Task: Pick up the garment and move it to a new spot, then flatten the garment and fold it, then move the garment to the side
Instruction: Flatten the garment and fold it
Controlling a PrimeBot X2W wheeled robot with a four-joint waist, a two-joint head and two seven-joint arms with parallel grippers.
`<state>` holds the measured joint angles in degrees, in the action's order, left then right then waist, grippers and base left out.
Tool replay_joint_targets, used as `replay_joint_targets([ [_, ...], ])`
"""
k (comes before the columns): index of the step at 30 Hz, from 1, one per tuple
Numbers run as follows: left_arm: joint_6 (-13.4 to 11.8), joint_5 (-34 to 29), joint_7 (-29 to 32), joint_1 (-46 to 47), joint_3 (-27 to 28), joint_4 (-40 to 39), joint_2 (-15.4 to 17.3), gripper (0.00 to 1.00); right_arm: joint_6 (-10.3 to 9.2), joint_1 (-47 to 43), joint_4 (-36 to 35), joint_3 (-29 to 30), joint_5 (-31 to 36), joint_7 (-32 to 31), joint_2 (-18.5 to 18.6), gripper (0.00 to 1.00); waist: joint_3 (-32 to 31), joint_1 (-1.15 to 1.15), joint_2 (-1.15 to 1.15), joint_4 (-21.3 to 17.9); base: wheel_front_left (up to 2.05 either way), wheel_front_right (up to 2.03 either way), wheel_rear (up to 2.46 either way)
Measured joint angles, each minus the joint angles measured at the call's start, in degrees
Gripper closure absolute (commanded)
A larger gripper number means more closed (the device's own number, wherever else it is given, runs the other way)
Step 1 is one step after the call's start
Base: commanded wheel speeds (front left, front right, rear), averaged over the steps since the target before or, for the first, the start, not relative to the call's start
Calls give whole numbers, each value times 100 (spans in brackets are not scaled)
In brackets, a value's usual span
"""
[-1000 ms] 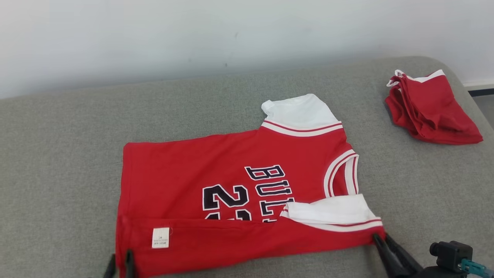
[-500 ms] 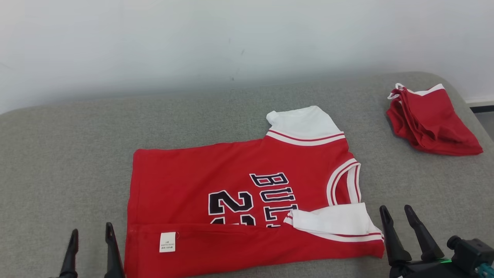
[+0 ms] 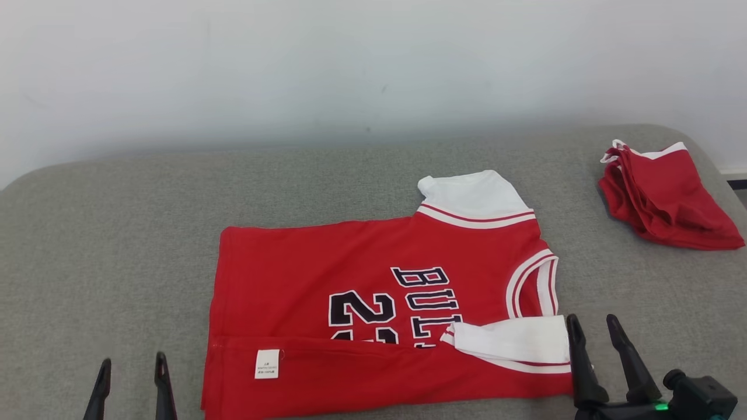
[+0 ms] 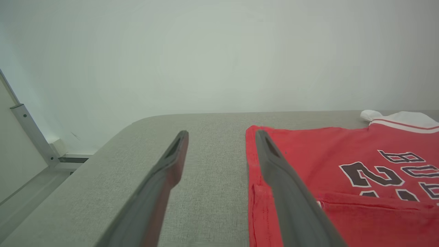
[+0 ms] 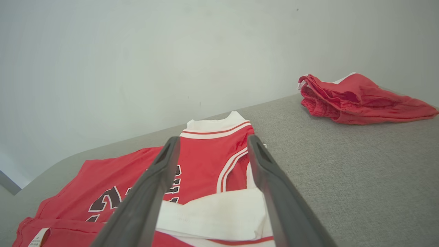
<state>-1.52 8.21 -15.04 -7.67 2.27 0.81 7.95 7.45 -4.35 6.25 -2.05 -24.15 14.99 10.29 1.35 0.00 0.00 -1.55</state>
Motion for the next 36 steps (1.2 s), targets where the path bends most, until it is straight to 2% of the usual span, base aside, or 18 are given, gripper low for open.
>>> replay_joint_targets([
  [9,405,-141,0,-177,65,328,8,0,0,-133,-37,54,304,0,-177,0,-46,0,0,148,0,0,0],
  [18,558,-160,0,-250,182,400,-78,0,0,-201,-3,-3,444,0,-231,0,-122,1,0,179,0,0,0],
  [23,641,-112,-1,-120,214,474,-167,0,0,-112,70,-93,466,0,-137,0,-106,0,0,109,0,0,0],
  [31,767,-34,13,1032,145,904,74,0,0,1169,745,-308,179,-23,200,0,172,1,1,-79,0,0,0],
  [36,858,211,356,2231,-35,1316,402,0,0,2399,1305,-531,89,-146,343,0,522,1,1,-202,0,0,0],
])
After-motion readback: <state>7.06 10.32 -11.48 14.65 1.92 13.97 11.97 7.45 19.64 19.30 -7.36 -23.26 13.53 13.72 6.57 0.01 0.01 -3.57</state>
